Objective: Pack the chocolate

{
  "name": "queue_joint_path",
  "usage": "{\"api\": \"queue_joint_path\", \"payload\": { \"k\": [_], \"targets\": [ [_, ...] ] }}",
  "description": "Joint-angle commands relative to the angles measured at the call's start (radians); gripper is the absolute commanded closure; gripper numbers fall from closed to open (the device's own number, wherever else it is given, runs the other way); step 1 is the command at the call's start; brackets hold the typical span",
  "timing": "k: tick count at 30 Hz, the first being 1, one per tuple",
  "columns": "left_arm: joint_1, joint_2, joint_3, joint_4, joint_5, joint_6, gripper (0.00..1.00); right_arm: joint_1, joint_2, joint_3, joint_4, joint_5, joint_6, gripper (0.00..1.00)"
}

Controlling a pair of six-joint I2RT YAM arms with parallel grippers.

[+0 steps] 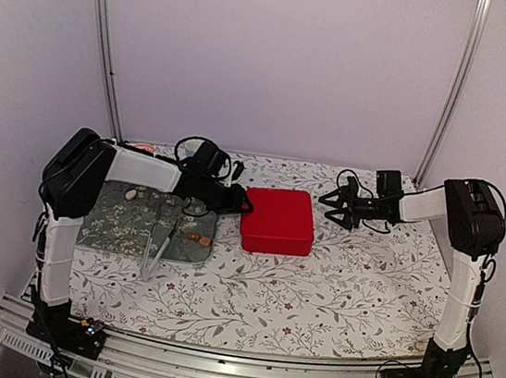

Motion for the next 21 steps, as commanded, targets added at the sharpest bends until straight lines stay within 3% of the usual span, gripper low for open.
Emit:
{"api": "queue_joint_path", "payload": {
  "k": [1,10,17,21],
  "targets": [
    [-0.013,0.021,0.026,-0.013,0.010,-0.013,0.61,0.057,-0.004,0.100,-0.232,0.055,-0.221,0.29],
    [-0.025,0.049,0.080,-0.041,0.006,-0.029,0.57,0.120,0.079,0.210,-0.381,0.134,-0.335,0.33],
    [-0.039,0.061,0.104,-0.061,0.000,-0.016,0.57,0.104,0.125,0.221,-0.392,0.163,-0.349,0.49],
    [-0.040,0.065,0.112,-0.071,-0.003,-0.008,0.53,0.094,0.142,0.224,-0.391,0.166,-0.352,0.64]
  ]
}}
